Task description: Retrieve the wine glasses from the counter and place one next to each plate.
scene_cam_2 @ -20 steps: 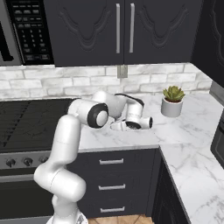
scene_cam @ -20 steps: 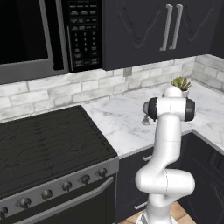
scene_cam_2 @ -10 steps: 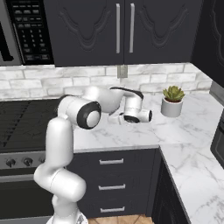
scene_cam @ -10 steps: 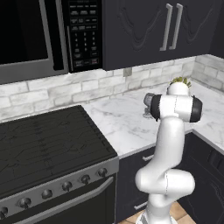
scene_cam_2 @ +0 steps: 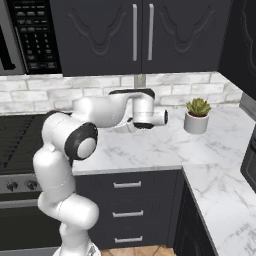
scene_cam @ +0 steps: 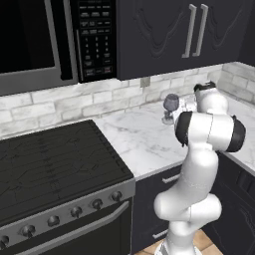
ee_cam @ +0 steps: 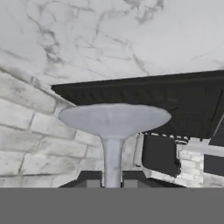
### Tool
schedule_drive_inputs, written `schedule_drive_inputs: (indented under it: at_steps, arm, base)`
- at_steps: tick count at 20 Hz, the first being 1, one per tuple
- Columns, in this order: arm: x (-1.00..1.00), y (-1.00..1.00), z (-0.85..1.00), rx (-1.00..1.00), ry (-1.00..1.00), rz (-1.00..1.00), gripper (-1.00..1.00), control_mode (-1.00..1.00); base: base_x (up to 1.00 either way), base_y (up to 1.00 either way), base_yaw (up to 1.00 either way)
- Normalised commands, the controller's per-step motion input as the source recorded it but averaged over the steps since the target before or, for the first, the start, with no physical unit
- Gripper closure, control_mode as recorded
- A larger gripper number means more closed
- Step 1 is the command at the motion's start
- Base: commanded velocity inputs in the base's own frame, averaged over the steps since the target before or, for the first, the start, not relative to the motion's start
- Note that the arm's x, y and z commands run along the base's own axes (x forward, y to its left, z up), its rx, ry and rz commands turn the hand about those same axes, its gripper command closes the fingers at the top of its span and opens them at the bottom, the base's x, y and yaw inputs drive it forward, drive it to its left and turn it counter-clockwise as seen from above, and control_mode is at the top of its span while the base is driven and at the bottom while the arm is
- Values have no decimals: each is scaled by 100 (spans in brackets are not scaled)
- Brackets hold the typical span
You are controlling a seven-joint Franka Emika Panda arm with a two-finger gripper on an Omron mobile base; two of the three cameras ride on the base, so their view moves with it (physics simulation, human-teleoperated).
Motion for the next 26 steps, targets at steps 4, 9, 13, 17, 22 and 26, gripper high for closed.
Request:
schedule_drive_inputs:
  at_steps: [4, 9, 13, 17, 22, 26]
  arm:
    - [-91, 19, 58, -5, -22, 7, 100, -100]
    - [-100, 26, 15, 0, -4, 5, 100, -100]
    - [-100, 23, 17, 0, -4, 0, 100, -100]
    - [-91, 6, 53, 2, 0, 0, 100, -100]
    - [-73, 4, 61, 4, 0, 0, 100, -100]
    - [-48, 16, 32, 0, -1, 0, 100, -100]
  base:
    - [0, 0, 0]
    - [0, 0, 0]
    - [0, 0, 0]
    - [0, 0, 0]
    - [0, 0, 0]
    - [0, 0, 0]
